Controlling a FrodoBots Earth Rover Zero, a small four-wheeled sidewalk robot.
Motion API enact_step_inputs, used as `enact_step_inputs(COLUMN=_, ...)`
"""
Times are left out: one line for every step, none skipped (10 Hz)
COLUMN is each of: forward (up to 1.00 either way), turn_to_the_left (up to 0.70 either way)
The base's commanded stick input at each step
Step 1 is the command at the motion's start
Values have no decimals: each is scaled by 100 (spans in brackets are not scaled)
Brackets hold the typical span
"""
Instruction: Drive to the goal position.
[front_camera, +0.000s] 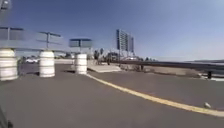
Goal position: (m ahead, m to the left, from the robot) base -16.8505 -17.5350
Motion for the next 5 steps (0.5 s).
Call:
enact_step_inputs(forward=0, turn_to_the_left=-45)
enact_step_inputs(forward=0, turn_to_the_left=-45)
enact_step_inputs(forward=0, turn_to_the_left=-45)
enact_step_inputs(forward=0, turn_to_the_left=-45)
enact_step_inputs(forward=0, turn_to_the_left=-45)
